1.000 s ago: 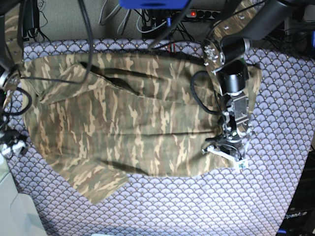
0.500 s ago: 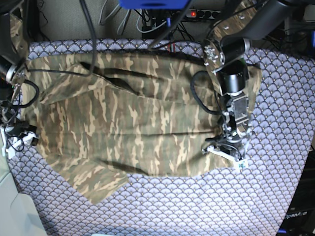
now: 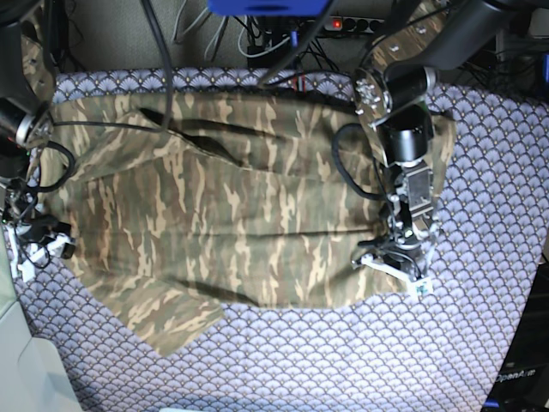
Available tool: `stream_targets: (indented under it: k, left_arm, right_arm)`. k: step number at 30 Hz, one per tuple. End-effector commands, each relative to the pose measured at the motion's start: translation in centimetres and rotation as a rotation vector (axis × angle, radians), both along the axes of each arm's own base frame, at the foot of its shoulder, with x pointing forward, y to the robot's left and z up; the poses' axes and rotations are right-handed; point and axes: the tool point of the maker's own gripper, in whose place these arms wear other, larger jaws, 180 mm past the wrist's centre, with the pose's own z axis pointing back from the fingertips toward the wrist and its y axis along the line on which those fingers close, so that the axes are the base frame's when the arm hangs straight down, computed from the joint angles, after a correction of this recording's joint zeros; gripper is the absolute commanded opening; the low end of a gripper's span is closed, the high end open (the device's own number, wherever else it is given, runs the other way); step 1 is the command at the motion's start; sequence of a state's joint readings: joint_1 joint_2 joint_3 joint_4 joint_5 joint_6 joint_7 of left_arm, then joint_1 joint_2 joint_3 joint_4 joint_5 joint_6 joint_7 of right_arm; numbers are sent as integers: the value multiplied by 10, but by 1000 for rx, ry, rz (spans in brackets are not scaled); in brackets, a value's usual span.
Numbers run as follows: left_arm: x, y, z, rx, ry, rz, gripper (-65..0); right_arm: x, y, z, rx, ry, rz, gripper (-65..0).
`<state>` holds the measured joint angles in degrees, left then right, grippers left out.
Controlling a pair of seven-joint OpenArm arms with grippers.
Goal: Fold the T-shirt properly
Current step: 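Move the right gripper off the shirt's opposite side toward the table edge, then lift the shirt's side edge with the left gripper and fold it over the shirt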
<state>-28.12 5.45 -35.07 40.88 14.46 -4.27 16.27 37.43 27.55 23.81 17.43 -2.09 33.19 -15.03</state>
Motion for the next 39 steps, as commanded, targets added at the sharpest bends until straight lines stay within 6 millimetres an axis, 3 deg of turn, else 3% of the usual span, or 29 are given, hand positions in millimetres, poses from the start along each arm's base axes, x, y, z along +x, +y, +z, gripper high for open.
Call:
stream_targets:
  k: [1,12,18,25,29,34,39]
  left_arm:
    - [-9,-3,-11,-12,72,-4,-650]
    - [-9,-5,-11,-15,73,-6,-650]
    - [-8,-6,-10,-15,71,-6,-650]
    - [-12,-15,-6,-19,46,-1,-650]
    - [-14,-3,13,17,-15,25,-650]
    - [-23,-7,17,-32,-6,-29,-650]
    - [-37,20,37,-79,-51,26,-650]
  right_arm:
    - [10,-4,15,-6,-30,10,-373]
    - [10,-6,16,-10,-30,7,-644]
    - [14,-27,40,-82,-79,1,-650]
    - [-1,-41,53,-198,-74,29,-650]
    - [-9,-31,66,-289,-81,80,-650]
    - [-31,-24,73,-340,-111,71,-650]
    - [-45,-30,77,-367,-119,58,-650]
